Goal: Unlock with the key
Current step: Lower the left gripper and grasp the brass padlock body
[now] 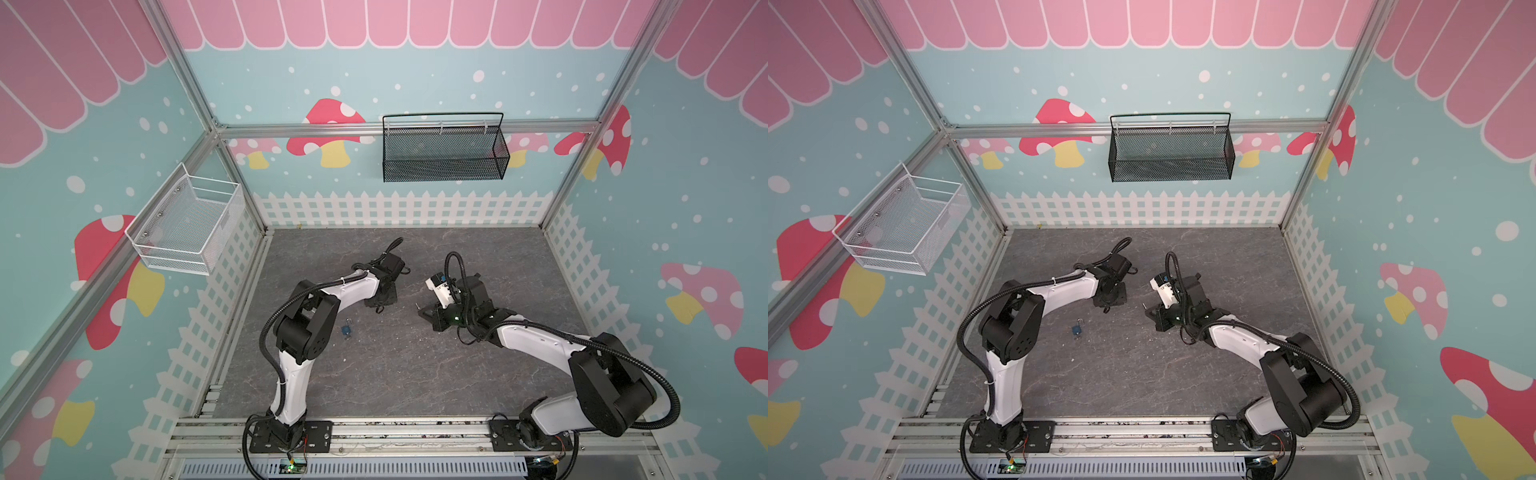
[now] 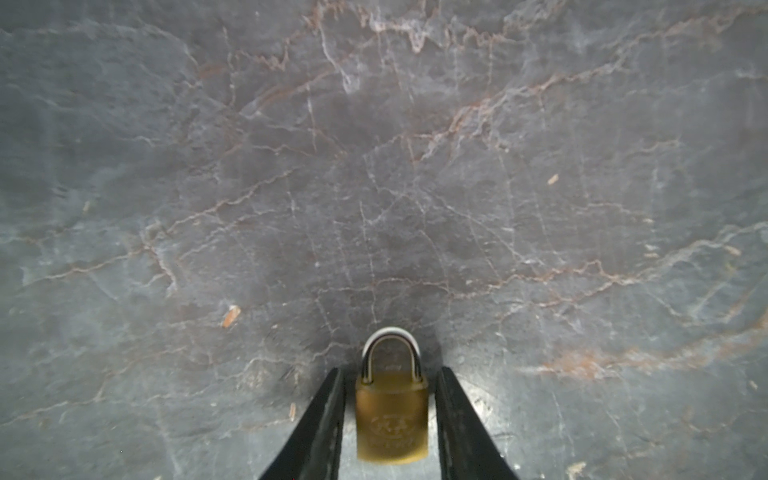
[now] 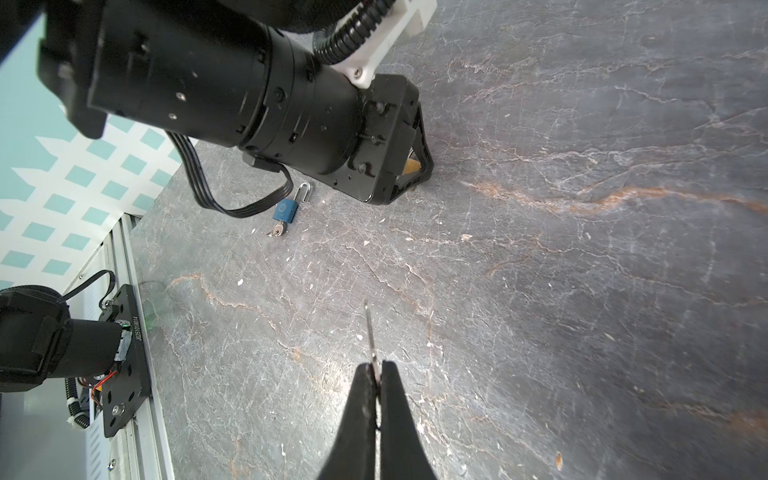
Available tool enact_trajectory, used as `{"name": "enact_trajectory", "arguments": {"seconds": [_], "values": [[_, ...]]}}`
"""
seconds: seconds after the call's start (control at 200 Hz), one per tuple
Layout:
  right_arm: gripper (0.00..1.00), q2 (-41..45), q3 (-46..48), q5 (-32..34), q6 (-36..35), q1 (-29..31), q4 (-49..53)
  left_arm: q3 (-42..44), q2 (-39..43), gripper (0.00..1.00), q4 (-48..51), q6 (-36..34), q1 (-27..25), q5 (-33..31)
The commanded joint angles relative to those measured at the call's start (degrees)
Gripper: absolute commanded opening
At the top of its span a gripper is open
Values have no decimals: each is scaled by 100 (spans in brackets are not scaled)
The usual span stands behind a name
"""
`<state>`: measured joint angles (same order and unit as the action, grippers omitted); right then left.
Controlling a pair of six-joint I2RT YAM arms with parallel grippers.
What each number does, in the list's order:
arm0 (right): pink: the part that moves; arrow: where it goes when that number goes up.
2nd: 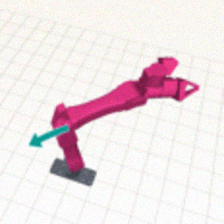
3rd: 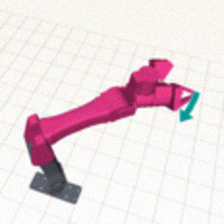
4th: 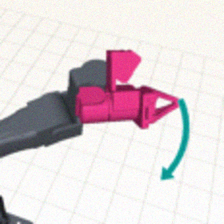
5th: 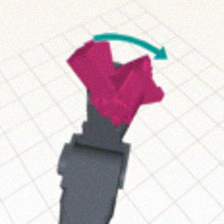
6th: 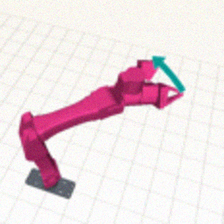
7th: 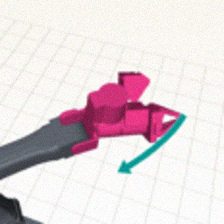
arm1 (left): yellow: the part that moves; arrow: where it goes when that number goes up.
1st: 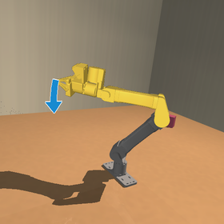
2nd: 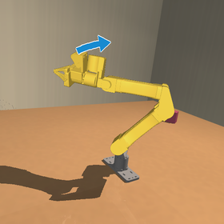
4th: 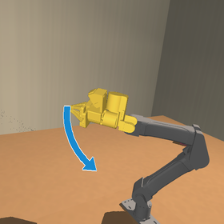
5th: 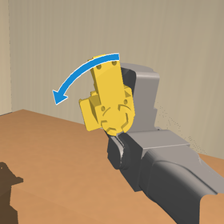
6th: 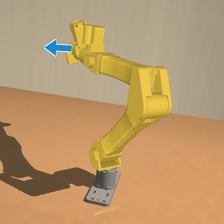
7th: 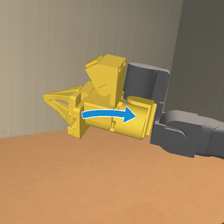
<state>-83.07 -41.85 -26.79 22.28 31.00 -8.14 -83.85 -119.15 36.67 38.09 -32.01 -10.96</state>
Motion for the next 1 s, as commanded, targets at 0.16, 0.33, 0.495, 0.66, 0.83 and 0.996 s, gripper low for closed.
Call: {"name": "enact_trajectory", "arguments": {"seconds": [0.16, 0.33, 0.495, 0.66, 0.83, 0.996], "values": [[0, -57, -107, -77, -112, -19, -35, 56, -231, 34, 206, -12, -62, 33], [0, -42, -103, -65, -110, -23, -39, 36, -264, 31, 207, -27, -65, 91], [0, -17, -99, -92, -101, -24, -36, 46, -253, 30, 234, -56, -130, 63], [0, -2, -109, -90, -95, -22, -38, 62, -238, 30, 275, -62, -166, 44], [0, 34, -110, -101, -84, -22, -48, 66, -192, 27, 329, -64, -165, -81], [0, 106, -77, -89, -75, -24, -74, 72, -210, 30, 339, -66, -170, -52]]}}
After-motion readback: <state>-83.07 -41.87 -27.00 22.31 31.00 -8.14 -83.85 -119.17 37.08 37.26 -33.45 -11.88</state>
